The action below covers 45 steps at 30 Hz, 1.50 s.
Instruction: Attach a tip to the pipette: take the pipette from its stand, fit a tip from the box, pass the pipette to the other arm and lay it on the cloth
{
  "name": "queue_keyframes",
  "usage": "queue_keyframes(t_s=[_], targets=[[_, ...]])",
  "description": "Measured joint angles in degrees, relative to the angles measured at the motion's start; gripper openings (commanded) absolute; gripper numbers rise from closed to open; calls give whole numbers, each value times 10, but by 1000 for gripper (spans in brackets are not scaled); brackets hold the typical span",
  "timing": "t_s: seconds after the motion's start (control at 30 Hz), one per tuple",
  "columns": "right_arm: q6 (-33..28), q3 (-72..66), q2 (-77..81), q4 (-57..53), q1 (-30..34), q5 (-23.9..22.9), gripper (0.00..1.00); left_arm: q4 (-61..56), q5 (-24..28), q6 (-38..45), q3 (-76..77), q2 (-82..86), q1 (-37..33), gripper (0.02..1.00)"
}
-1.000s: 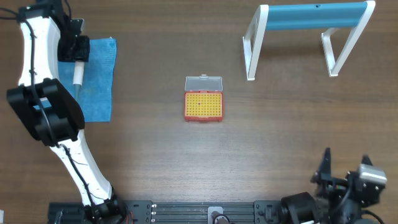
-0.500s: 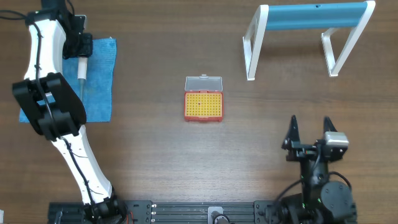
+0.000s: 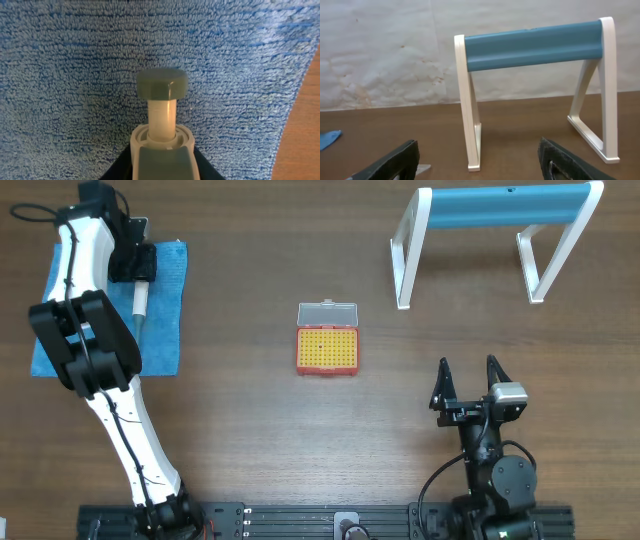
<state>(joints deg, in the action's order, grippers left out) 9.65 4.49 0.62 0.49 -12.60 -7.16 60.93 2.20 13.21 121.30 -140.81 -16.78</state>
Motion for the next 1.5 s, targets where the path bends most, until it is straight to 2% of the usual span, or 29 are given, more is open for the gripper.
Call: queue_keyframes(t_s=[0.13,0.3,0.47,0.53,0.67,0.97,1.2,1.3,1.33,1.5], targets=[[2,-29,0,34,0,14,787,-1,0,0,0,-1,0,80],[2,-40,0,27,0,20,787,-2,2,2,0,-10,0,371],[2,-40,0,10,0,22,785,-6,4,5,0,-10,9,516],[2,-40,0,4,0,23,787,-9,4,5,0,-10,14,625],[2,-40,0,-1,0,23,787,-7,4,7,0,-10,27,713],[2,-40,0,-1,0,23,785,-1,4,6,0,6,30,779],[2,-40,0,-6,0,23,785,41,3,6,34,139,30,792],[2,-40,0,-22,0,24,785,75,0,8,73,228,30,904],[2,-40,0,-38,0,25,785,84,-5,8,83,254,30,998],[2,-40,0,-40,0,28,785,103,-35,6,99,426,30,998]])
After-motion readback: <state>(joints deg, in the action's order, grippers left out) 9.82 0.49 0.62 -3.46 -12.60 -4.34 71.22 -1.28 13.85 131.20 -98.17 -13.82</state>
